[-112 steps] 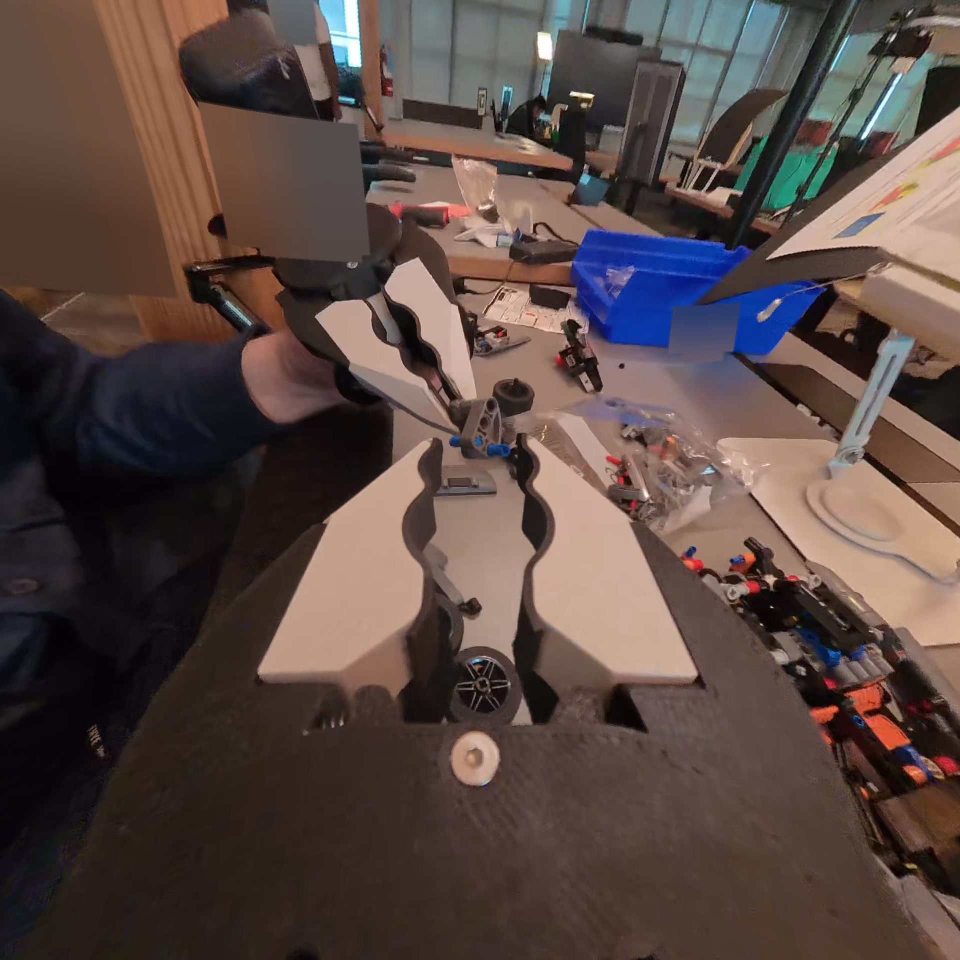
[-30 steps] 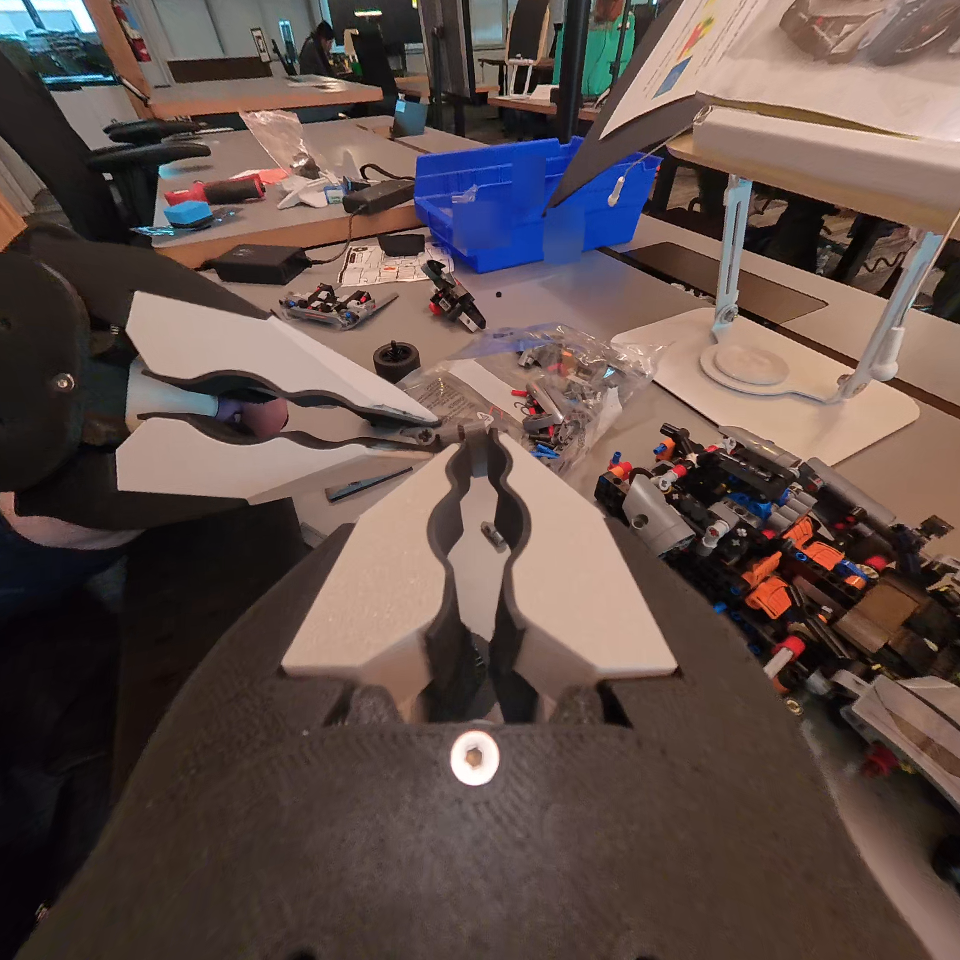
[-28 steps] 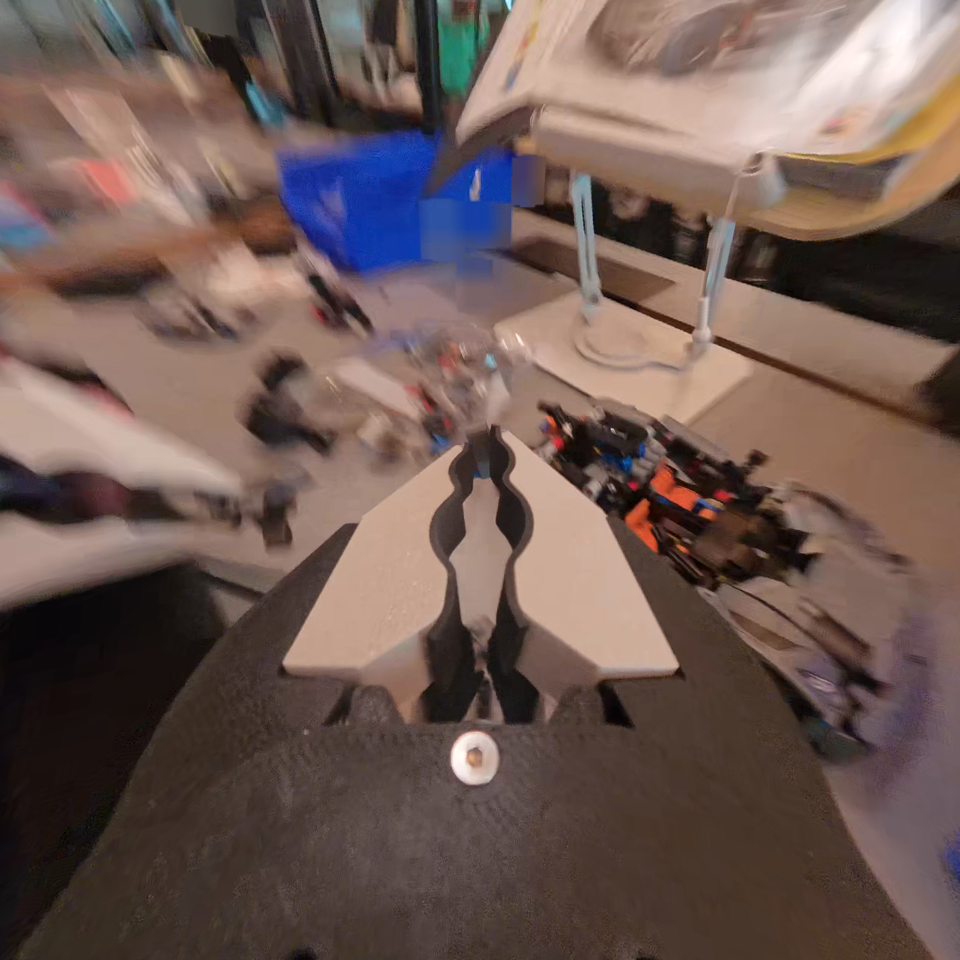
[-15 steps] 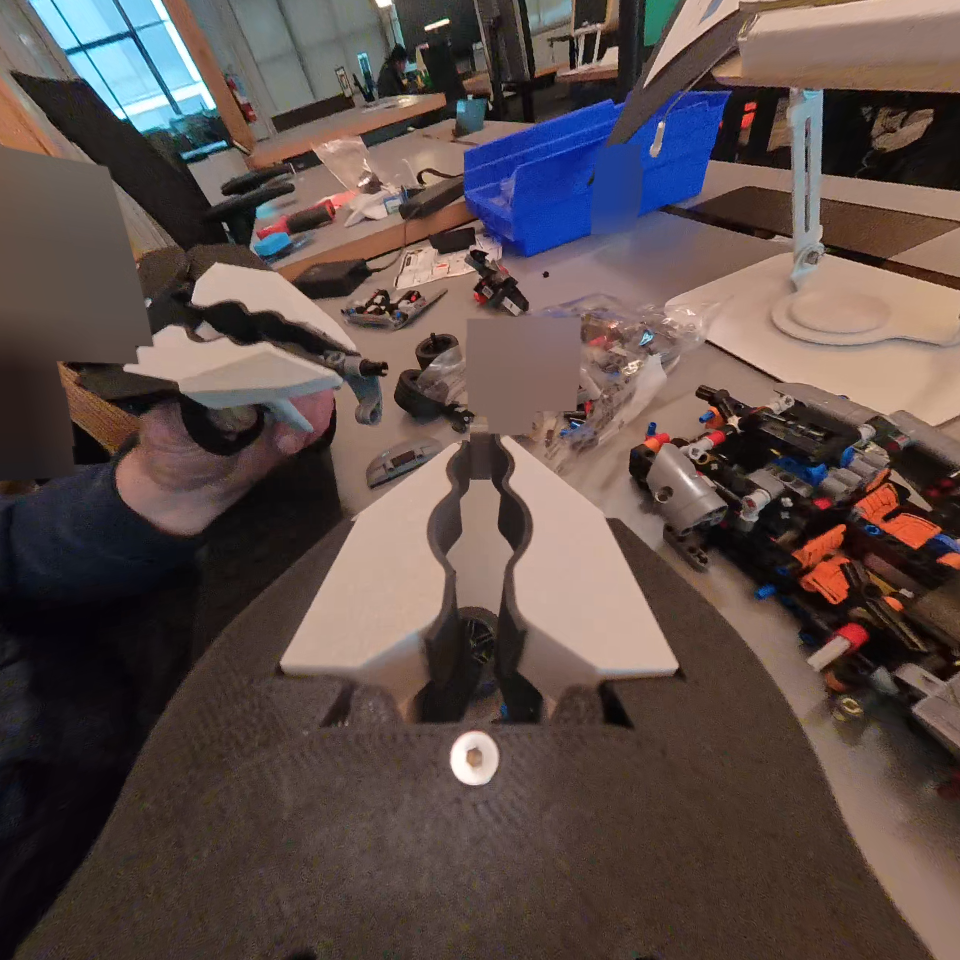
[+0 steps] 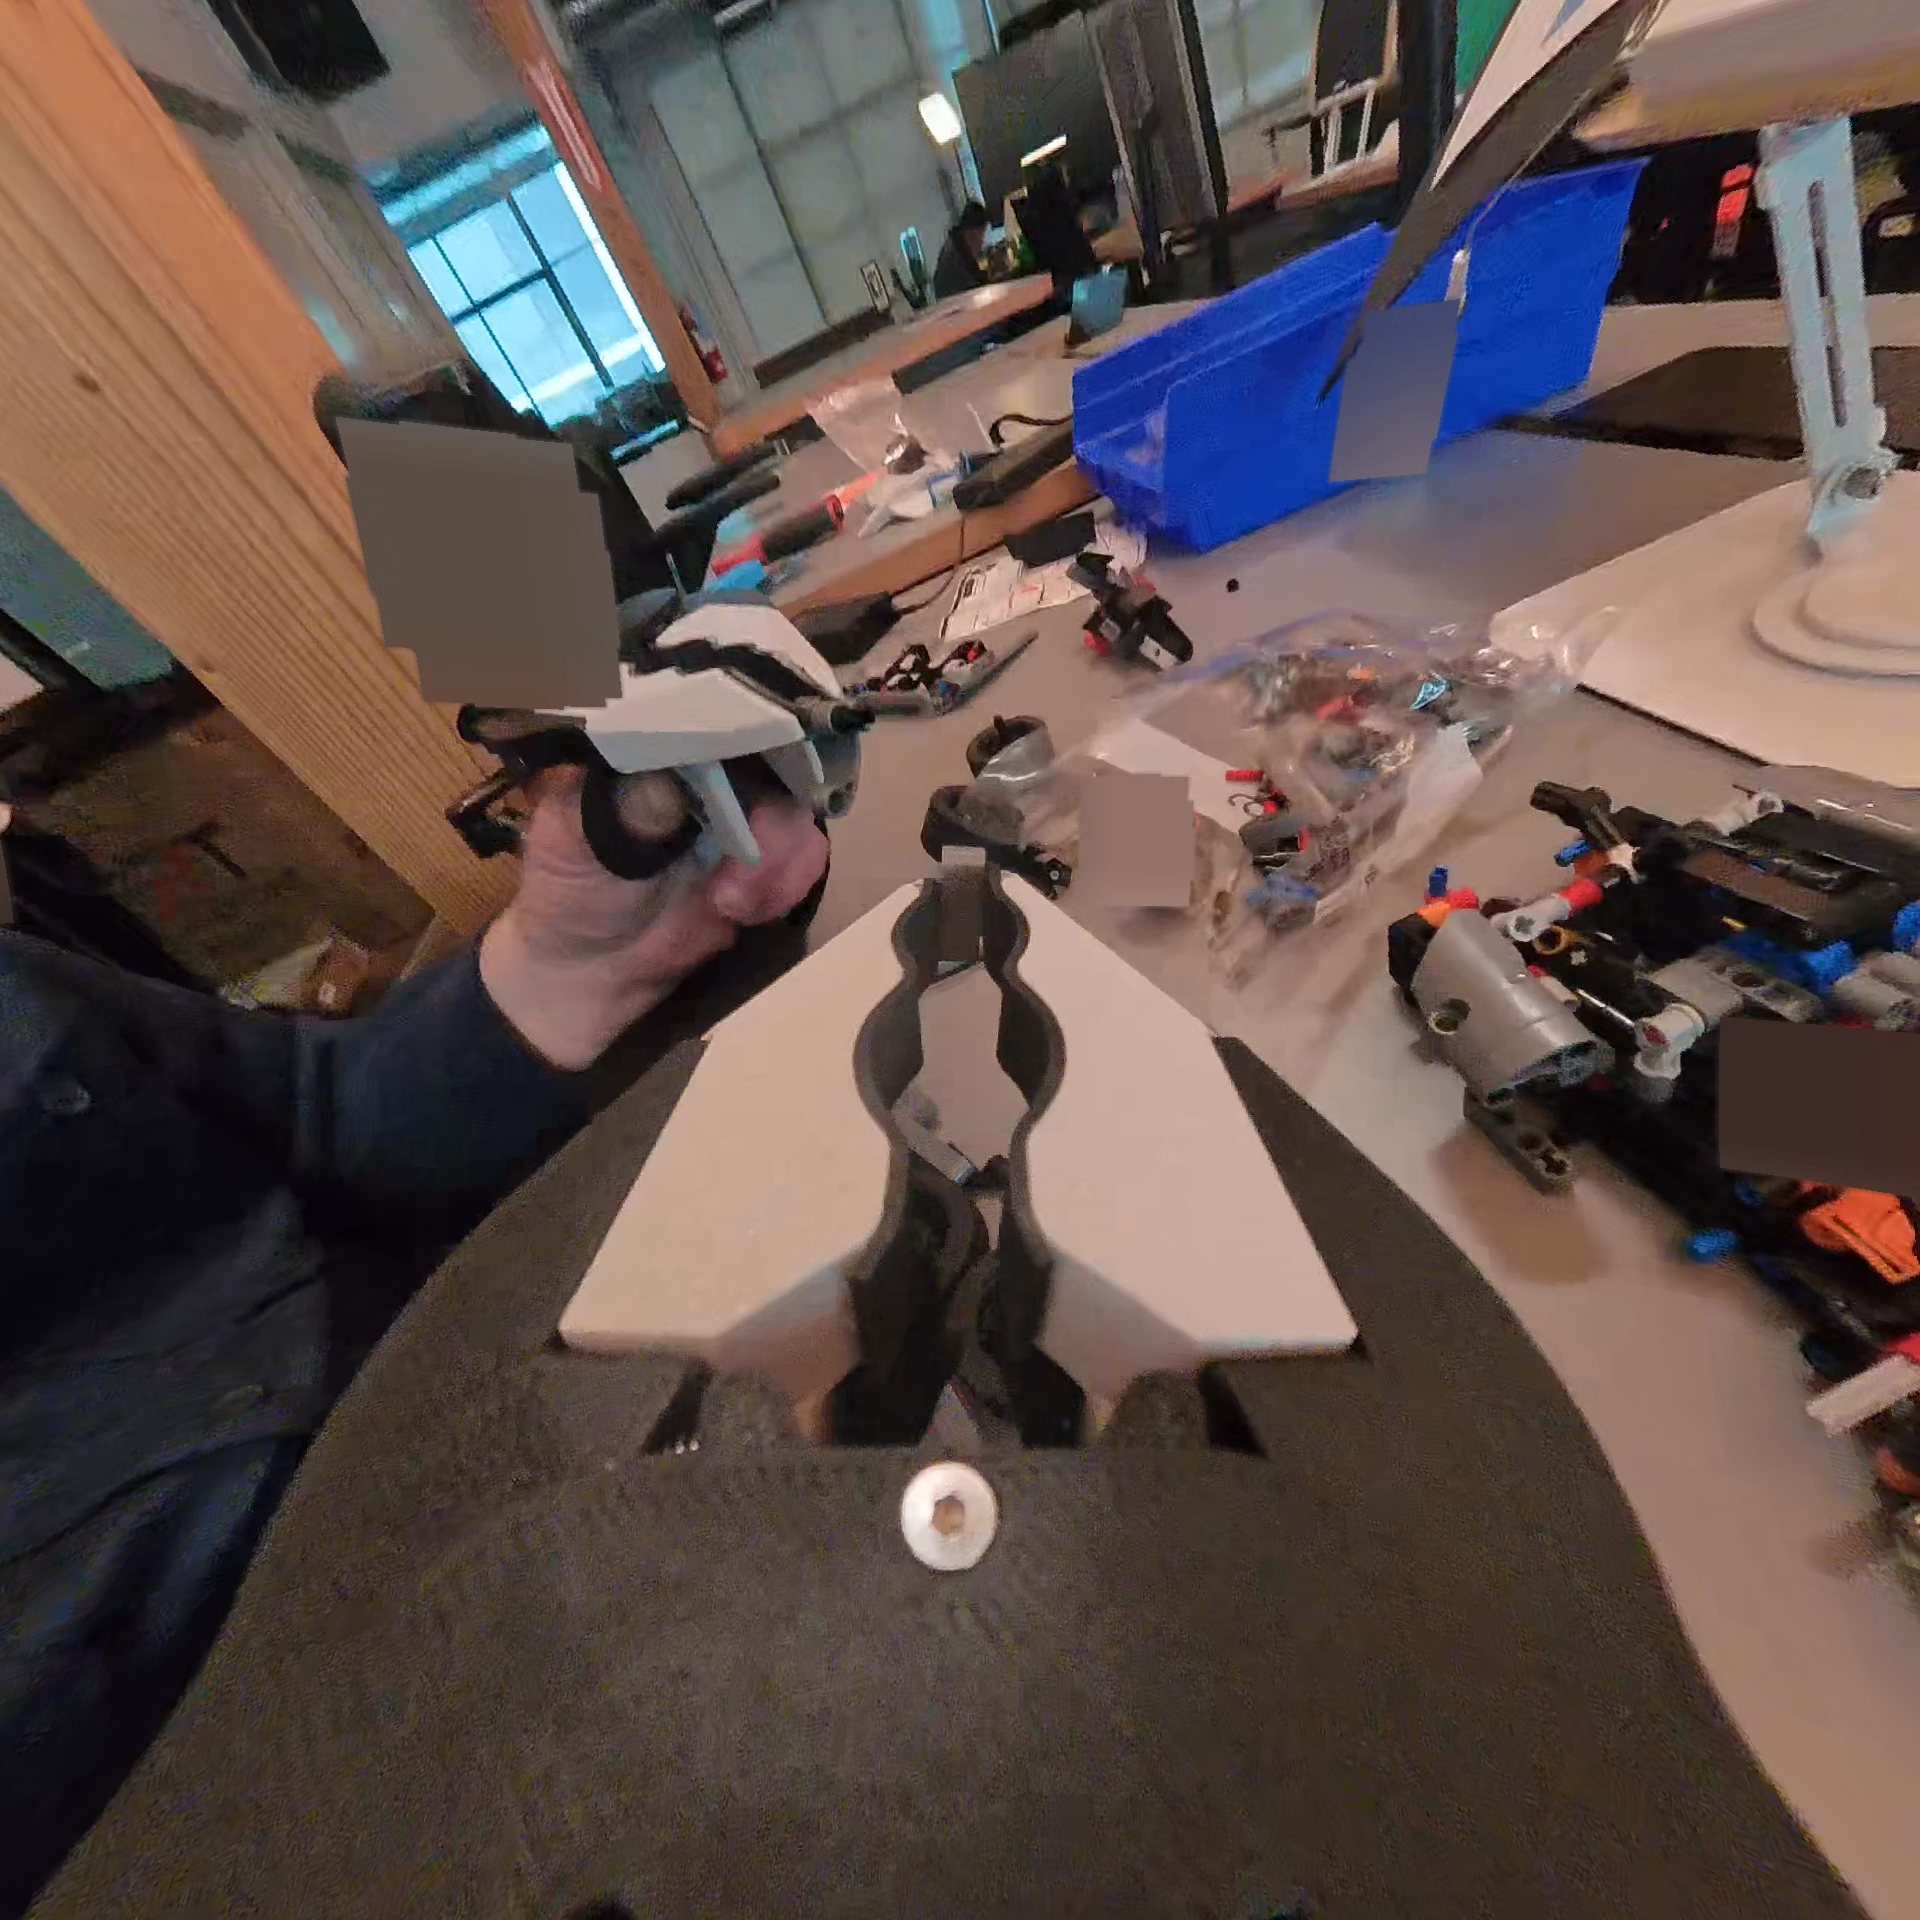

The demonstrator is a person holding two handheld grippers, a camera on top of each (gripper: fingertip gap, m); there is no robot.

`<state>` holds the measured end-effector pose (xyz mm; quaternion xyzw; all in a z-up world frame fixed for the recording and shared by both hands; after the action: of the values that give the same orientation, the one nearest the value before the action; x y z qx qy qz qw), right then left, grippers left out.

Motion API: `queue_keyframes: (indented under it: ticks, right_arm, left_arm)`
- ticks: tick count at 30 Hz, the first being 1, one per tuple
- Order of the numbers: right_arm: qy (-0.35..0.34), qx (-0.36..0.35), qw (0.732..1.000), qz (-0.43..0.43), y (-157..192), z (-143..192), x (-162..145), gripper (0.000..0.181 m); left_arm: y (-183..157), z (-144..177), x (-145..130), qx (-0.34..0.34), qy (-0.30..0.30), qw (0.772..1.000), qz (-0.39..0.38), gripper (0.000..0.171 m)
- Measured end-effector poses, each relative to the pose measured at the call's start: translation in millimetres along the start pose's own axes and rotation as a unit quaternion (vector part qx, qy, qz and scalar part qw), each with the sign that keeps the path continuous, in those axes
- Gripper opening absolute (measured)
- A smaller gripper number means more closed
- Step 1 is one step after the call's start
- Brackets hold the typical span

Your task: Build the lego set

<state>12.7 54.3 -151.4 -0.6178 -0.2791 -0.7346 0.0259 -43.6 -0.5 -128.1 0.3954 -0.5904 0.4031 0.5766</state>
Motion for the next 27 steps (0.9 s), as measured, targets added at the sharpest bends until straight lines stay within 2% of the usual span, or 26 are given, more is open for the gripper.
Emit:
queue_keyframes:
  ticks: [4,7,9,13,15,19,21,24,25,27]
  right_arm:
    - [0.030,-0.019,0.999,-0.030,-11,0,-12,0.006]
    - [0.132,-0.072,0.988,-0.025,-26,-6,-42,0.006]
    - [0.176,-0.080,0.981,-0.015,-27,-11,-55,0.006]
    - [0.208,-0.092,0.974,-0.005,-29,-11,-64,0.005]
    - [0.212,-0.087,0.973,-0.006,-28,-12,-65,0.015]
    - [0.168,-0.061,0.984,0.016,-16,-13,-48,0.030]
    - [0.089,0.009,0.996,0.020,7,-15,-25,0.028]
    - [-0.012,0.107,0.994,0.011,33,-8,5,0.024]
    - [-0.033,0.129,0.991,0.018,41,-6,11,0.023]
    - [-0.031,0.145,0.989,0.020,46,-8,9,0.019]
  left_arm:
    - [-4,-4,-7,0.005,0.022,0.999,-0.030,0.005]
    - [-4,-7,-12,-0.005,0.033,0.999,-0.018,0.004]
    - [-5,-6,-11,-0.013,0.025,1.000,-0.008,0.004]
    - [-6,-5,-7,-0.026,0.011,1.000,0.010,0.004]
    - [-6,-6,-6,-0.031,0.008,0.999,0.015,0.004]
    - [-11,-6,-4,-0.037,0.000,0.999,-0.005,0.004]
    - [-12,-4,-1,-0.017,-0.011,0.999,-0.048,0.004]
    - [-27,-7,-1,-0.026,-0.012,0.993,-0.115,0.004]
    - [-32,-9,-4,-0.037,-0.003,0.991,-0.127,0.004]
    - [-39,-10,-4,-0.049,-0.005,0.990,-0.131,0.004]
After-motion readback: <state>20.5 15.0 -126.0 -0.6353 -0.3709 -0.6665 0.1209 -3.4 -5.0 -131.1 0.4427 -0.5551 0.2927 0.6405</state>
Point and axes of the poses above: each gripper's, where its closed fingertips meet, z back along the fingers, x out of its top, y = z × x across the jaws, the point moved 2 cm from there along z, back along the fingers, and after that the axes turned 7 degrees about x, right-handed, at the moved point
